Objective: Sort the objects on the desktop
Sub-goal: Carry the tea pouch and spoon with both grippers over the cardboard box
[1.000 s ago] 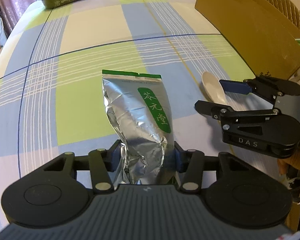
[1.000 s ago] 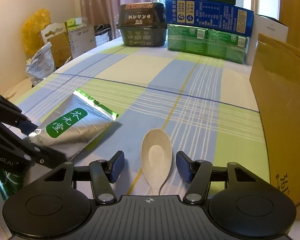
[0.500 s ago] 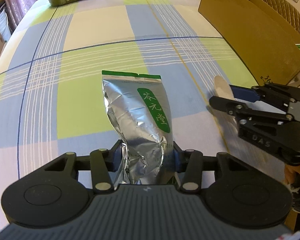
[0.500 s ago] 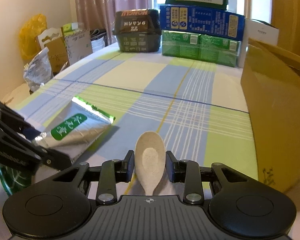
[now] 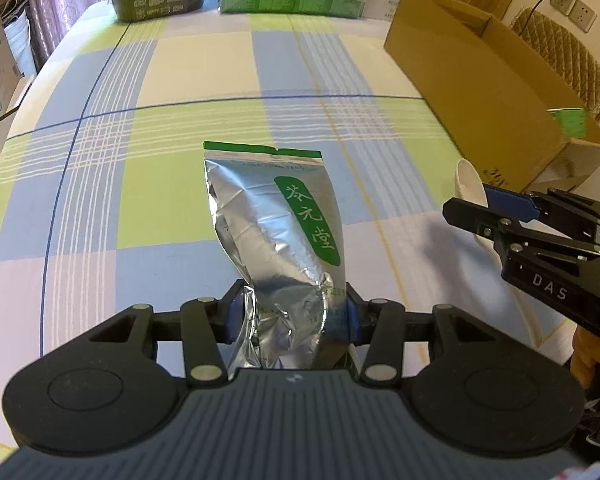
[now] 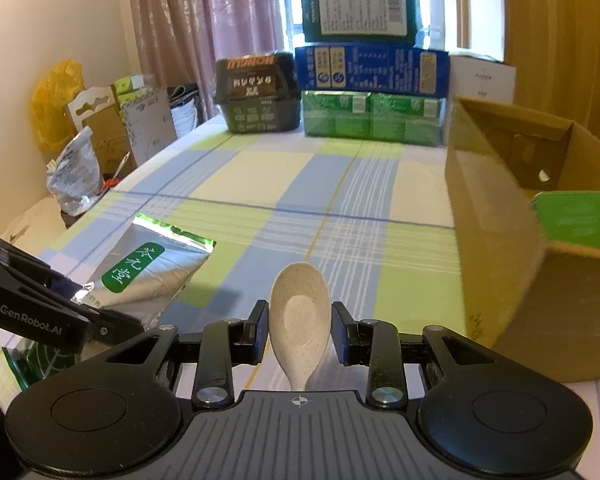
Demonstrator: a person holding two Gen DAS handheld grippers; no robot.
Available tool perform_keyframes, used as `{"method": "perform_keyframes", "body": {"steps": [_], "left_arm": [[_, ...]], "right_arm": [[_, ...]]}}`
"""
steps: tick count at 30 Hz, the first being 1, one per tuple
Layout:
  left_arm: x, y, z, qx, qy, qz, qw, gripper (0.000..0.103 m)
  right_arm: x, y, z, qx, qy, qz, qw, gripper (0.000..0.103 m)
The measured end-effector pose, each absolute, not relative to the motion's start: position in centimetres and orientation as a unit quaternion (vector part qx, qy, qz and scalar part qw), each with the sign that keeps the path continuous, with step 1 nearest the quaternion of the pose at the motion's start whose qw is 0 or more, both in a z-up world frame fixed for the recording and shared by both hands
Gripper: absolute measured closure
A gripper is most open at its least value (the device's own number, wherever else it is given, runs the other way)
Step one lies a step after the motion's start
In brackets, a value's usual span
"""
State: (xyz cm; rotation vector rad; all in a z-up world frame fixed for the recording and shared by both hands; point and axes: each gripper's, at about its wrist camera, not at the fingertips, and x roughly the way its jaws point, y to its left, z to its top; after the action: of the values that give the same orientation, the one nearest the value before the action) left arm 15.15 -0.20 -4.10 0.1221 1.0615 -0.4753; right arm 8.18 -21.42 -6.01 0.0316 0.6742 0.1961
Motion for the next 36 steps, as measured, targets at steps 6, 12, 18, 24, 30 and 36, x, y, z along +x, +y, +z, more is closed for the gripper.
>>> {"method": "perform_keyframes", "body": {"steps": [6,12,18,24,30,36], "left_arm": [[13.4,-1.3,-2.5,0.051,0.492,-0.231,0.838,0.061],[12.0,-2.5,-1.1,0.046,0.483,-0.237,0.842,0.061],[10.8,-4.1,0.4,0.049,0.472,-0.250,0.844,0.061],[10.2,-6.3,1.7,0.047,0.463,-0.266,0.844,0.061],[9.8,-9.1,3.2,0.042,0.451,-0.287,0.844,0.061],[9.6,-12.3,4.6,0.044,0.438,-0.313,0.842,0.061]], "right_arm": [[6.4,-22.4,-4.0,0.019,0.317,0.087,0.944,0.073],[4.8,-23.7,-2.1,0.023,0.307,0.074,0.949,0.073],[3.3,-25.2,-0.2,0.025,0.296,0.063,0.953,0.073],[2.0,-27.1,1.6,0.026,0.283,0.047,0.958,0.073],[0.8,-30.1,3.5,0.032,0.269,0.017,0.962,0.073],[-0.2,-33.2,5.0,0.034,0.257,-0.016,0.966,0.073]]}}
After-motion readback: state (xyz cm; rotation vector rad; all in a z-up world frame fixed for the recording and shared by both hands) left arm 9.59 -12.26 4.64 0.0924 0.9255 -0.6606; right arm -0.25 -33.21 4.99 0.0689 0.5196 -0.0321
